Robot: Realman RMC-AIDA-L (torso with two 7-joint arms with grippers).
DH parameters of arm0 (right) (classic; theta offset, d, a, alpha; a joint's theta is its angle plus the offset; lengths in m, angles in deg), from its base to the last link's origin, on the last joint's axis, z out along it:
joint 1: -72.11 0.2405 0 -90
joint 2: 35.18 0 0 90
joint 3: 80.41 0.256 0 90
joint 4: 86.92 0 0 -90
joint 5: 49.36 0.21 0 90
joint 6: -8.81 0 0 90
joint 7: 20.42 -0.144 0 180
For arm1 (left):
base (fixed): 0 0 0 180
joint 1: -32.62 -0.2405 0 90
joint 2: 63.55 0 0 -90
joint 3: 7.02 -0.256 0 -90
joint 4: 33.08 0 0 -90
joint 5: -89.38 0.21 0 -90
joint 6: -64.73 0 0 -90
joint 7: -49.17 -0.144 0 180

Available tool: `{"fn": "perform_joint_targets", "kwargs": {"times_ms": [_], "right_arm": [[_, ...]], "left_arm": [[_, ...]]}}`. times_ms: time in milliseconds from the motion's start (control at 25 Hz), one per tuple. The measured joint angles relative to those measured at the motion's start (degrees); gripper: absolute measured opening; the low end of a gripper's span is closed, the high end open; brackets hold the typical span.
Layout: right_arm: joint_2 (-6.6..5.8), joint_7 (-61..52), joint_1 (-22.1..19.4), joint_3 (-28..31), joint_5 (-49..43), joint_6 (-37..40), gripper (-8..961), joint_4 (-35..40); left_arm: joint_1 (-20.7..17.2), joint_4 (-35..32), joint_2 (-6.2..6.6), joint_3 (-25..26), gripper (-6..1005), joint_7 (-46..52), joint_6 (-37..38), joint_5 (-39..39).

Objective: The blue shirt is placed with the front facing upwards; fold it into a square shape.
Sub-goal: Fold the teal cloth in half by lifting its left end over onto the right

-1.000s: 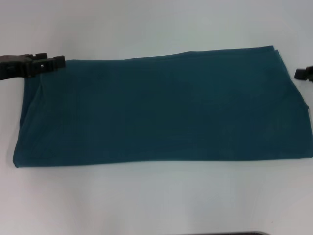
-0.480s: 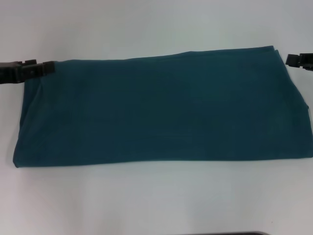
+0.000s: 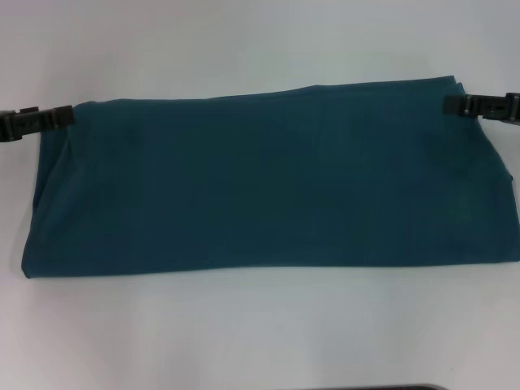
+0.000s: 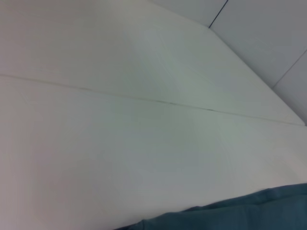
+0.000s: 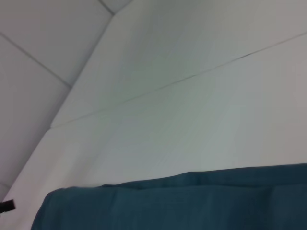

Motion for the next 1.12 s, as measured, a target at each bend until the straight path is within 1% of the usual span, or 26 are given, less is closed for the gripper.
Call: {"fn": "perform_joint_targets", "kwargs": {"times_ms": [200, 400, 520, 640, 880, 1000, 1120], "right_arm": [[0.60, 2.1, 0.6, -0.1, 0.2, -1.5, 543, 0.0], [0.74, 1.7, 0.8, -0.1, 0.2, -1.8, 658, 0.0], [0.75, 1.4, 0.8, 0.0, 0.2, -2.0, 723, 0.0], [0.80, 0.8, 1.1, 0.2, 0.2, -2.0, 734, 0.2], [0.88, -0.1, 1.8, 0.3, 0.3, -0.6, 731, 0.5], [0.95, -0.1, 2.2, 0.2, 0.4, -0.5, 726, 0.7], [1.28, -0.2, 2.5, 0.2, 0.4, -0.3, 724, 0.7]], "left_arm": [[-0.8, -0.2, 0.51, -0.3, 827, 0.3, -0.5, 0.3], [-1.6, -0.6, 1.49, -0.6, 882, 0.4, -0.7, 0.5], [-1.6, -0.8, 1.81, -0.7, 903, 0.7, -0.7, 1.8], [-0.9, -0.9, 1.88, -0.9, 901, 1.7, -0.4, 3.7], [0.5, -1.5, 1.63, -2.3, 900, 2.1, 1.4, 3.6], [1.8, -2.7, 1.17, -3.0, 900, 1.8, 1.8, 3.6], [2.9, -3.6, 0.52, -4.7, 900, 1.5, 1.0, 3.6]]}}
